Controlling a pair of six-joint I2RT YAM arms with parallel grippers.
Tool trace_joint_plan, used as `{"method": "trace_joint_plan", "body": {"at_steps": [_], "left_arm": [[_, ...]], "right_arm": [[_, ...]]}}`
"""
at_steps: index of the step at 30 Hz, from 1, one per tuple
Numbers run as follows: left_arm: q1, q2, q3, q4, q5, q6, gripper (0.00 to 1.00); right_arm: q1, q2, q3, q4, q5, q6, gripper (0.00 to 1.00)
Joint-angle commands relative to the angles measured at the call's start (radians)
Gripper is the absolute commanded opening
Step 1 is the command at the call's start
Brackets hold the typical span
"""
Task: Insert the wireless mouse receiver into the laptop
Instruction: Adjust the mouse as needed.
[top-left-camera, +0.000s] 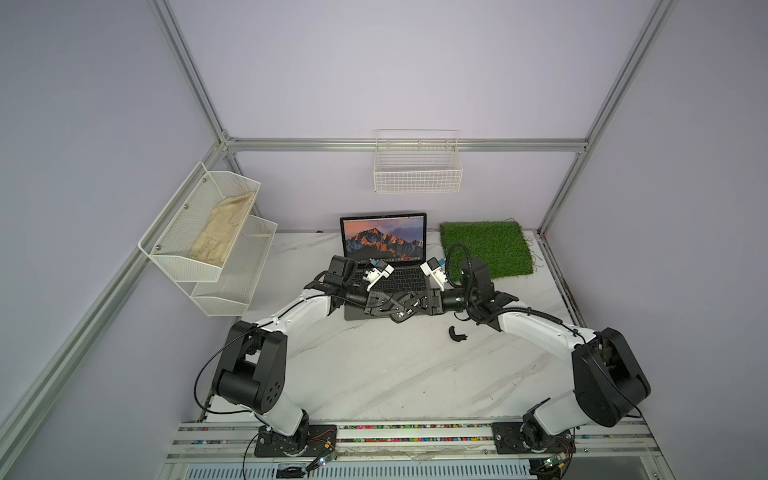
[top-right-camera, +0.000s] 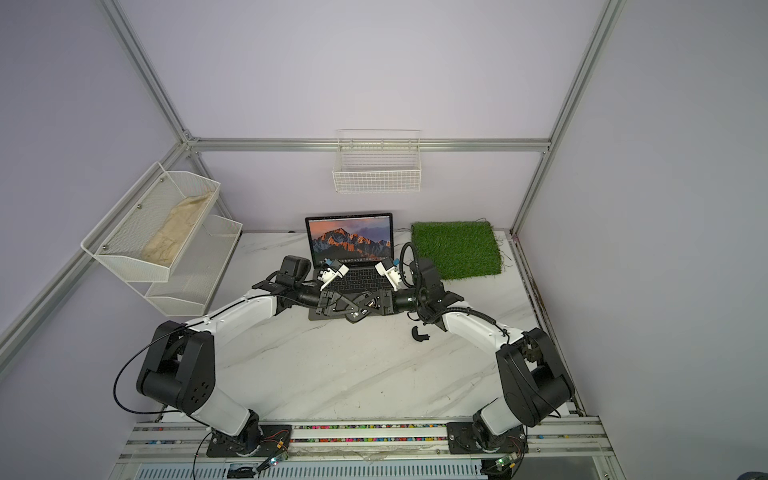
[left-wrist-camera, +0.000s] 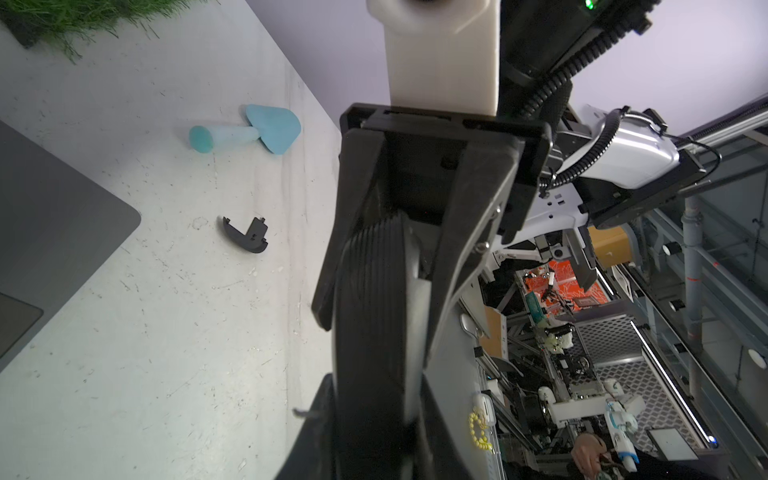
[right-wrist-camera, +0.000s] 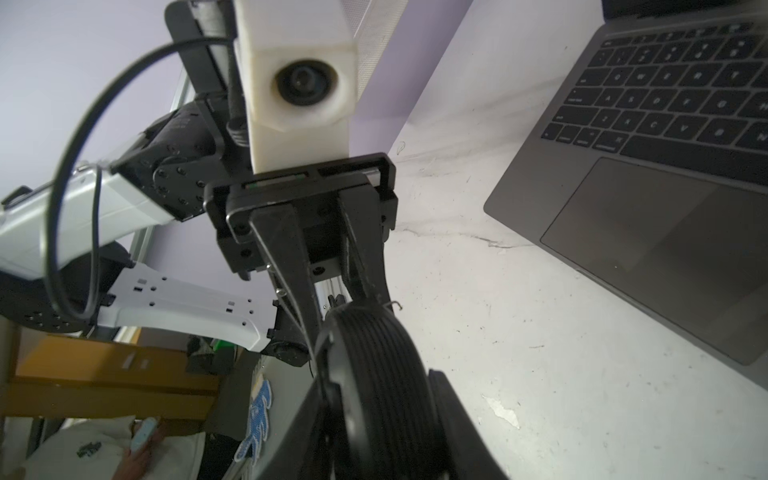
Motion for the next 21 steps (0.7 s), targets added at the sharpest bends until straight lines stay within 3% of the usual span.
{"method": "trace_joint_plan", "body": {"at_steps": [1,3,4,6,9,10,12,14,17,21], "left_arm": [[-0.015,-0.004,0.061,0.022,-0.032,0.012,0.16],[-0.011,-0.021,0.057,0.023,-0.039,0.015,0.28],[-0.008,-0.034,0.054,0.033,-0.046,0.008,0.40],[0.008,-0.079,0.022,0.151,-0.061,-0.075,0.56],[0.079,-0.169,-0.150,0.697,-0.150,-0.475,0.74],[0.113,-0.199,-0.219,0.887,-0.237,-0.626,0.78],[0.144,-0.228,-0.321,1.194,-0.404,-0.862,0.81],[0.119,-0.229,-0.389,1.339,-0.567,-1.013,0.82],[0.043,-0.210,-0.401,1.375,-0.665,-1.056,0.82],[-0.027,-0.122,-0.387,1.539,-0.679,-1.098,0.82]], "right_arm": [[0.019,-0.012,0.008,0.078,0.022,0.030,0.17],[0.017,-0.023,-0.004,0.102,0.046,0.055,0.08],[0.017,-0.026,-0.007,0.109,0.064,0.065,0.05],[0.013,-0.036,-0.012,0.120,0.111,0.093,0.00],[0.002,-0.065,-0.023,0.173,0.197,0.163,0.00],[0.002,-0.076,-0.023,0.202,0.225,0.191,0.00],[0.003,-0.101,-0.027,0.271,0.298,0.263,0.00],[0.003,-0.121,-0.050,0.369,0.390,0.363,0.00],[0.016,-0.118,-0.087,0.538,0.470,0.496,0.00],[0.058,-0.109,-0.058,0.575,0.525,0.490,0.00]]}}
